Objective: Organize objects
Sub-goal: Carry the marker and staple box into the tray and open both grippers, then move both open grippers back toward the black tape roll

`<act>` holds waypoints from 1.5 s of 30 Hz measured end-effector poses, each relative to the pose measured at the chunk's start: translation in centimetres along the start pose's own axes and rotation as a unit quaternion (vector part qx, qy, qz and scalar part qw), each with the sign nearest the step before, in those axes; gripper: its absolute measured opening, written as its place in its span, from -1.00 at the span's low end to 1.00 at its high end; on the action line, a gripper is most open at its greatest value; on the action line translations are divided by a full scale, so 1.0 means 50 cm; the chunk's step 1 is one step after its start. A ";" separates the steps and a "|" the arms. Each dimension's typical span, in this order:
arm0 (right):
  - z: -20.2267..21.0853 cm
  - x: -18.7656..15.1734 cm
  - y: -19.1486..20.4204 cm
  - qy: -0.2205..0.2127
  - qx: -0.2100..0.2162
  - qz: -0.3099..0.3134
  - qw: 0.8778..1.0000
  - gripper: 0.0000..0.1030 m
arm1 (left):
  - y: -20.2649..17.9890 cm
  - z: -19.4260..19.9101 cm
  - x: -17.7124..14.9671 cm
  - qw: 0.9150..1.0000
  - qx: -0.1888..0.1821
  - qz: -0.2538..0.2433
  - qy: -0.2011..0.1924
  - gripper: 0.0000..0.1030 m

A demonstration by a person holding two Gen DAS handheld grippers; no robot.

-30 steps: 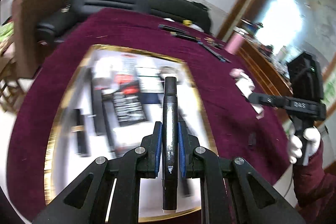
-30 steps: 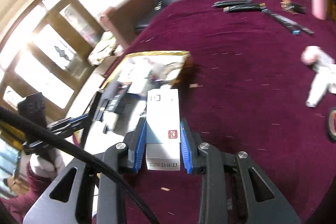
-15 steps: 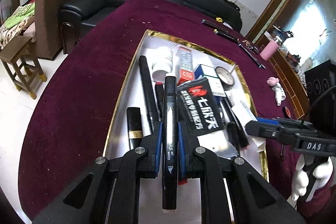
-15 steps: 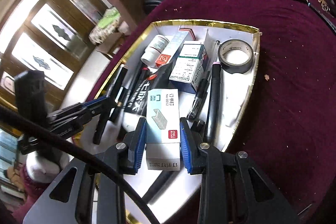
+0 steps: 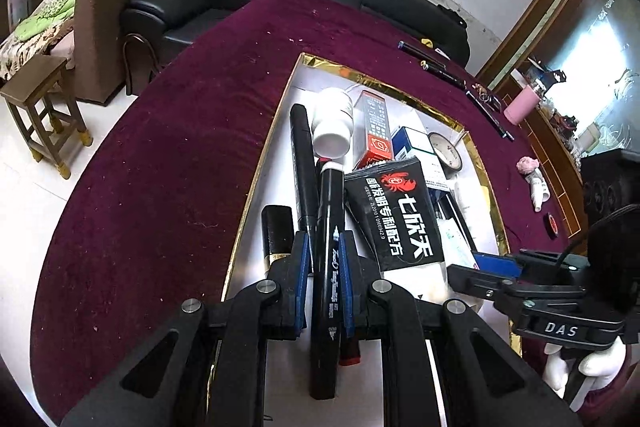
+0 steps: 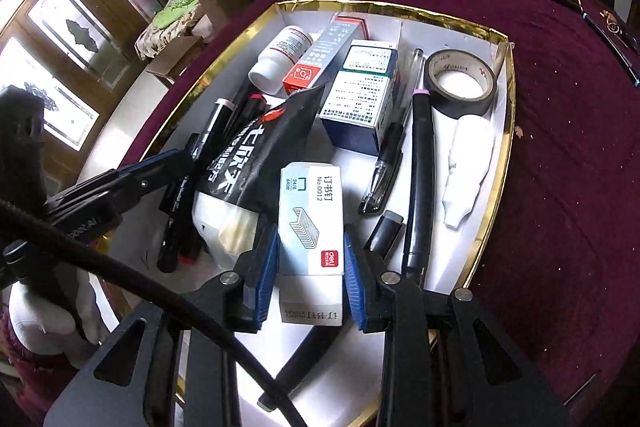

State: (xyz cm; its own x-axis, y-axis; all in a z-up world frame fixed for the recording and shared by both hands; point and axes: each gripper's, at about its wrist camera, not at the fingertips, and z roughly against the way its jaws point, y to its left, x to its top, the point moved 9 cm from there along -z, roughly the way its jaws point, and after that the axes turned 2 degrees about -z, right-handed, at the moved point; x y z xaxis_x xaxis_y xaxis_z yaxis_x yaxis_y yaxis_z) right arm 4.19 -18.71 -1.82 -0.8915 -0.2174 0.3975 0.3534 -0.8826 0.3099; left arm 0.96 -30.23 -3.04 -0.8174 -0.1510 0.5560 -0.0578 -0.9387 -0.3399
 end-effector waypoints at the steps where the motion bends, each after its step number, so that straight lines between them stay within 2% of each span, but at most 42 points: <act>1: 0.001 0.000 -0.002 0.000 -0.001 -0.002 1.000 -0.43 | -0.001 0.005 0.001 1.000 -0.005 0.002 -0.004 -0.75; 3: 0.008 0.000 -0.004 -0.004 0.002 -0.007 1.000 -0.41 | -0.004 0.018 0.005 1.000 -0.012 0.004 -0.012 -0.65; 5: 0.014 0.002 -0.002 -0.009 0.006 -0.008 1.000 -0.37 | -0.006 0.033 0.008 1.000 -0.012 0.005 -0.021 -0.25; 6: 0.018 0.002 -0.001 -0.012 0.010 -0.009 1.000 -0.36 | -0.008 0.041 0.010 1.000 -0.014 0.007 -0.027 -0.17; 7: 0.022 0.002 0.000 -0.015 0.011 -0.009 1.000 -0.35 | -0.010 0.047 0.010 0.999 -0.015 0.009 -0.030 -0.09; 10: 0.032 0.002 0.004 -0.024 0.013 -0.008 1.000 -0.35 | -0.017 0.063 0.012 0.999 -0.021 0.014 -0.037 -0.07; 15: 0.062 0.004 0.001 -0.052 0.032 -0.017 0.998 -0.36 | -0.061 0.088 0.015 0.998 -0.040 -0.003 -0.051 0.27; 16: 0.070 0.005 -0.005 -0.058 0.034 -0.020 0.997 -0.36 | -0.074 0.095 0.017 0.997 -0.045 -0.007 -0.057 0.48; 17: 0.078 0.004 -0.010 -0.064 0.037 -0.024 0.997 -0.36 | -0.085 0.104 0.023 0.996 -0.054 -0.010 -0.067 0.67; 19: 0.096 0.004 -0.027 -0.077 0.044 -0.037 0.995 -0.36 | -0.115 0.128 0.038 0.991 -0.097 -0.003 -0.089 0.82; 20: 0.105 0.005 -0.037 -0.085 0.047 -0.044 0.994 -0.36 | -0.126 0.142 0.047 0.987 -0.123 0.007 -0.100 0.82; 21: 0.120 0.005 -0.054 -0.096 0.050 -0.054 0.993 -0.36 | -0.141 0.168 0.062 0.980 -0.158 0.020 -0.121 0.83; 22: 0.129 0.005 -0.066 -0.103 0.052 -0.062 0.991 -0.36 | -0.152 0.189 0.075 0.973 -0.179 0.029 -0.140 0.94; 24: 0.154 0.004 -0.096 -0.119 0.057 -0.080 0.988 -0.36 | -0.181 0.236 0.103 0.961 -0.208 0.033 -0.179 0.97; 26: 0.176 0.003 -0.122 -0.132 0.056 -0.092 0.985 -0.36 | -0.224 0.283 0.125 0.945 -0.247 0.021 -0.212 0.97; 28: 0.205 0.000 -0.156 -0.151 0.059 -0.111 0.981 -0.35 | -0.266 0.322 0.137 0.915 -0.323 0.028 -0.240 0.97; 30: 0.230 -0.004 -0.184 -0.165 0.059 -0.125 0.977 -0.35 | -0.301 0.336 0.139 0.874 -0.409 0.057 -0.255 0.97; 31: 0.242 -0.006 -0.194 -0.171 0.059 -0.130 0.975 -0.35 | -0.322 0.328 0.136 0.859 -0.445 0.068 -0.244 0.97; 32: 0.255 -0.010 -0.208 -0.177 0.058 -0.135 0.973 -0.34 | -0.343 0.313 0.133 0.855 -0.462 0.069 -0.226 0.97; 33: 0.270 -0.015 -0.225 -0.183 0.055 -0.140 0.971 -0.31 | -0.369 0.288 0.127 0.862 -0.459 0.062 -0.206 0.97; 35: 0.292 -0.020 -0.259 -0.193 0.051 -0.147 0.969 -0.30 | -0.398 0.250 0.120 0.882 -0.424 0.048 -0.200 0.97; 36: 0.308 -0.027 -0.282 -0.199 0.046 -0.151 0.967 -0.29 | -0.415 0.221 0.114 0.898 -0.396 0.040 -0.190 0.97; 39: 0.351 -0.052 -0.367 -0.216 0.015 -0.167 0.962 -0.30 | -0.460 0.157 0.098 0.934 -0.326 -0.001 -0.148 0.97; 41: 0.381 -0.074 -0.432 -0.225 -0.012 -0.187 0.956 -0.27 | -0.485 0.133 0.085 0.943 -0.303 -0.026 -0.136 0.97; 45: 0.453 -0.128 -0.589 -0.239 -0.074 -0.251 0.935 -0.20 | -0.519 0.059 0.047 0.958 -0.271 -0.048 -0.085 0.97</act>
State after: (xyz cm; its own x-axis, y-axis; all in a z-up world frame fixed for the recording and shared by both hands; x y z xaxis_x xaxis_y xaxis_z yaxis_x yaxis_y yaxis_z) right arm 5.89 18.11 6.06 -0.6939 0.4186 0.5859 -0.1497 -0.8797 0.4513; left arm 2.26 -7.12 9.33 -0.6911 -0.1629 0.7041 -0.4552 -0.6586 -0.5992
